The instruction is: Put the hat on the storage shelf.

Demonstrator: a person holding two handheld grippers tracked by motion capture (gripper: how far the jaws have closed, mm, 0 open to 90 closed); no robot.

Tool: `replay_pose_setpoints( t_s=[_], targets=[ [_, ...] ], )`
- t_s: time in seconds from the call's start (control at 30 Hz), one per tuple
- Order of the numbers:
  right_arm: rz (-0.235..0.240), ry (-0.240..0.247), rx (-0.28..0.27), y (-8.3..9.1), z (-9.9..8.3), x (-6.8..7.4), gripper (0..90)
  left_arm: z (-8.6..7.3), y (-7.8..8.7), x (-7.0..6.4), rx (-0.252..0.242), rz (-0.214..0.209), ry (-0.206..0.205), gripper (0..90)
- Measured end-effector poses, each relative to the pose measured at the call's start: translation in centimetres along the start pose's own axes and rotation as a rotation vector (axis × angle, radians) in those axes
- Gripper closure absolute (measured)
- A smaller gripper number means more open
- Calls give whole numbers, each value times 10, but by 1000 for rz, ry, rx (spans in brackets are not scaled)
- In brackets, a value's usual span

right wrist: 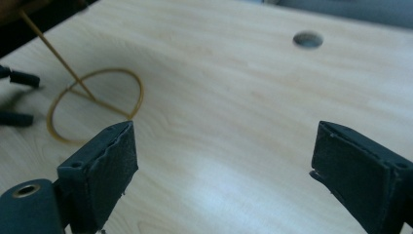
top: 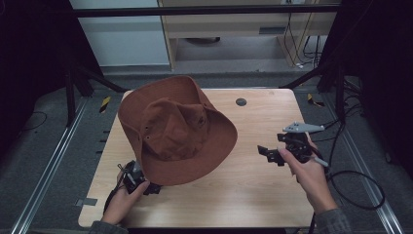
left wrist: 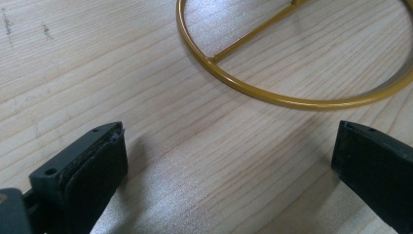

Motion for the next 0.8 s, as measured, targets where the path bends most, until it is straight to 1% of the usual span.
replay_pose_setpoints(
  t_s=[0.03, 0.13, 0.17, 0.23, 0.27, 0.33, 0.37, 0.4, 0.5, 0.53, 0.63, 0.7, 0.77, 0.8],
  targets=[
    [0, 0, 13, -4, -8, 0, 93, 0, 0, 0, 0, 0, 0, 0],
    [-7, 23, 61, -16, -29, 2, 82, 0, 0, 0, 0, 0, 0, 0],
    [-3, 22, 73, -21, -36, 3, 81, 0, 0, 0, 0, 0, 0, 0],
    [20, 4, 80, -30, -47, 5, 81, 0, 0, 0, 0, 0, 0, 0],
    [23, 3, 86, -36, -54, 5, 82, 0, 0, 0, 1, 0, -1, 0],
    [25, -23, 106, -47, -67, 6, 86, 0, 0, 0, 0, 0, 0, 0],
    [26, -26, 119, -52, -73, 6, 85, 0, 0, 0, 0, 0, 0, 0],
    [18, -17, 130, -56, -79, 5, 88, 0, 0, 0, 0, 0, 0, 0],
    [5, -26, 155, -65, -95, 4, 95, 0, 0, 0, -1, 0, 1, 0],
    [-10, -29, 165, -68, -101, 3, 96, 0, 0, 0, 0, 2, 2, 0],
    [-33, -13, 188, -73, -109, 3, 94, 0, 0, 0, 3, -1, -3, 0],
    [-48, 6, 192, -73, -109, 3, 91, 0, 0, 0, 3, -1, -3, 0],
    [-83, 38, 191, -75, -111, 2, 85, 0, 0, 0, -4, 2, 5, 0],
    [-109, 65, 188, -76, -112, 1, 76, 0, 0, 0, -2, 1, 2, 0]
  ],
)
Point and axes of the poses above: each handheld gripper's, and its own axes: y roughly backward along the jaws, z roughly out of its top, x roughly to its left, the point moved 7 cm from there along -y, roughly forward along the jaws
